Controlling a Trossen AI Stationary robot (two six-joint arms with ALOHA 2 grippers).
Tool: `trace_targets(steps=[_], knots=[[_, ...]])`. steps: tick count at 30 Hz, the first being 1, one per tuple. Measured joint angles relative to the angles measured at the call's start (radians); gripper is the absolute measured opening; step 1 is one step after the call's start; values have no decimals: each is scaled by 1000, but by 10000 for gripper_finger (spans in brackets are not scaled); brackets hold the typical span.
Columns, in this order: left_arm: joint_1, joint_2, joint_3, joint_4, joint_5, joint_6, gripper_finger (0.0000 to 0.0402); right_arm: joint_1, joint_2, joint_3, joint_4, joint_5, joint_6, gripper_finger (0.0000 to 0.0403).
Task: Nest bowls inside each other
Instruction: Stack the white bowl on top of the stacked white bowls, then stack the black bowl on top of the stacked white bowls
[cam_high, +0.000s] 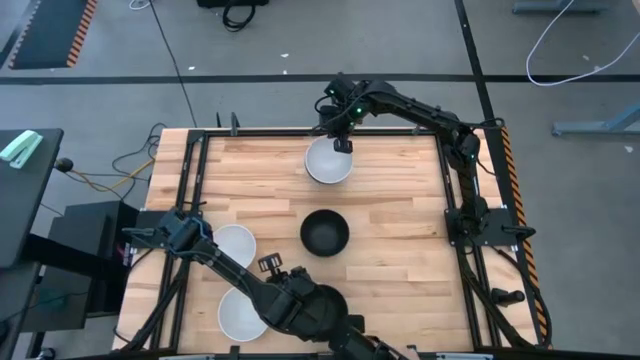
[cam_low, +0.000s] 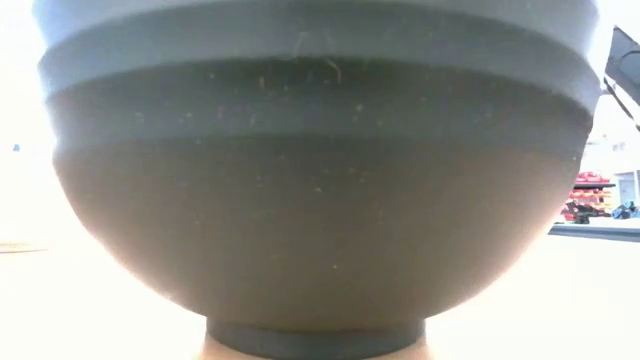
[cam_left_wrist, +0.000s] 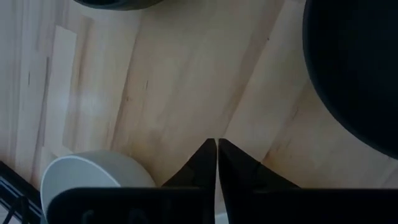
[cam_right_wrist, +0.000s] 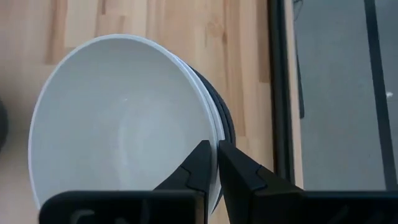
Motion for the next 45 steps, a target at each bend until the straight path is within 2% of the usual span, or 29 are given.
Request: trace_targets(steps=[7, 13, 24, 30, 35, 38, 40, 45], knots=[[1, 0, 0, 0, -6, 17, 11, -27, 3, -32, -2, -8, 3, 37], [8, 0, 0, 0, -15, 32, 23, -38, 4, -34, 2, -13, 3, 40], [25, 0, 0, 0, -24, 59, 28, -72, 4, -34, 12, 20, 48, 108], [45, 0, 0, 0, -44, 90, 17, -80, -1, -33, 0, 27, 46, 123], [68, 0, 0, 15, -36, 149, 18, -84, -66, -31, -151, 62, 95, 121], [71, 0, 0, 113, -14, 237, 20, -79, -119, -39, -253, 71, 155, 119], [71, 0, 1, 170, -9, 270, 20, -67, -174, -54, -273, 71, 199, 119], [88, 0, 1, 152, -5, 305, 20, 4, -358, -142, -259, 71, 269, 119]])
